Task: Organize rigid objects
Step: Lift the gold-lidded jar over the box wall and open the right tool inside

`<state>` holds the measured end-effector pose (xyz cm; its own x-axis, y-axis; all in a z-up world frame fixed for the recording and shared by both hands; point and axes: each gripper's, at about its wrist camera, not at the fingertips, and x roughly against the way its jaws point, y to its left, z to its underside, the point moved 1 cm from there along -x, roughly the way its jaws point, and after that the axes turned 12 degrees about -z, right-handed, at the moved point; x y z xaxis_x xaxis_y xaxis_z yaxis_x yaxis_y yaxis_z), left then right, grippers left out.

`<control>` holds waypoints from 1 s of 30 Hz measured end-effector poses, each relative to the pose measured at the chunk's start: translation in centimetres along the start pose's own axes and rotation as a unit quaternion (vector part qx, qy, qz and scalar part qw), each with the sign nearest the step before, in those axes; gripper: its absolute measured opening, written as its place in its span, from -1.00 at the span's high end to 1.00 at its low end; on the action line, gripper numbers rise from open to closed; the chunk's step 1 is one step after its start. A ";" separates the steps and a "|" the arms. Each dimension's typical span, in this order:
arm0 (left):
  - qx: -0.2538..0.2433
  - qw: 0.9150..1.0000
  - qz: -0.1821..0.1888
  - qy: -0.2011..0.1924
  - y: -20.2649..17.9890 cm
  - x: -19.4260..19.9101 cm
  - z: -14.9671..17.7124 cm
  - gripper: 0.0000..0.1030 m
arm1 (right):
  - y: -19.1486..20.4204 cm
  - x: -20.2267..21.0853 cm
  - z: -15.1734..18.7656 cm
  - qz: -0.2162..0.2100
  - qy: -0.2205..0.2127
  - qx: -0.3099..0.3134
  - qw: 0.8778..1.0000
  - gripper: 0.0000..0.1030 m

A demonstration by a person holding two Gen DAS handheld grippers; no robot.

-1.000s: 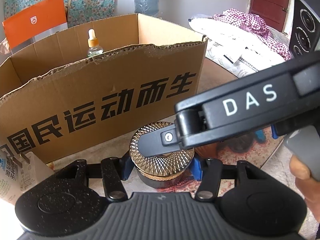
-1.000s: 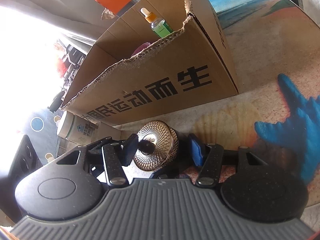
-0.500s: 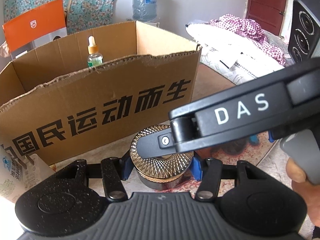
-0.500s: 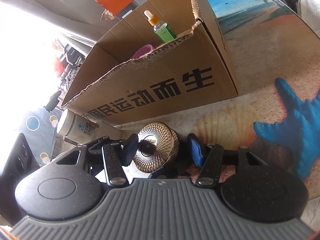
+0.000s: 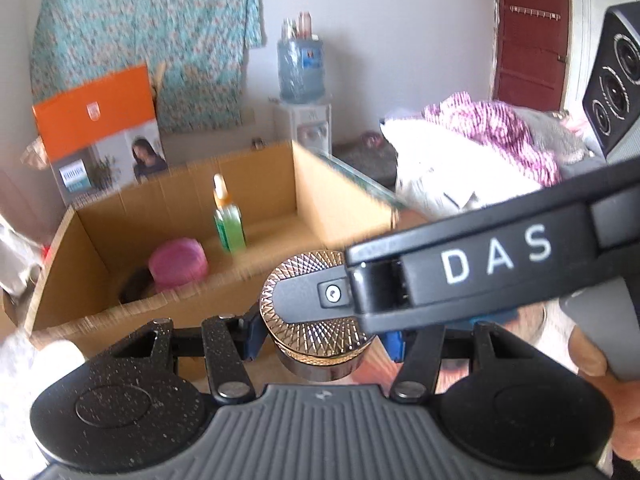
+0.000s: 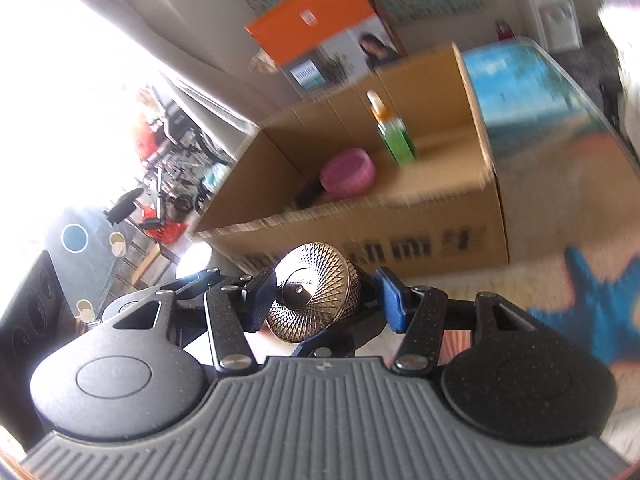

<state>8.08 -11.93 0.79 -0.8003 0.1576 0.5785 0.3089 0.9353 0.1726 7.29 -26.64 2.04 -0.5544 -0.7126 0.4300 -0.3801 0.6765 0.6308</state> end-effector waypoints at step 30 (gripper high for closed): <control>0.116 0.982 0.002 0.151 4.6 -18.2 -11.8 -0.11 | -8.7 -12.2 -19.3 0.023 0.128 0.025 0.991 -0.05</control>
<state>30.13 -14.22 0.45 -0.5993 0.0935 0.7951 0.1584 0.9874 0.0032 31.64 -27.35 3.76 -0.3685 -0.7003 0.6114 -0.3986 0.7132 0.5766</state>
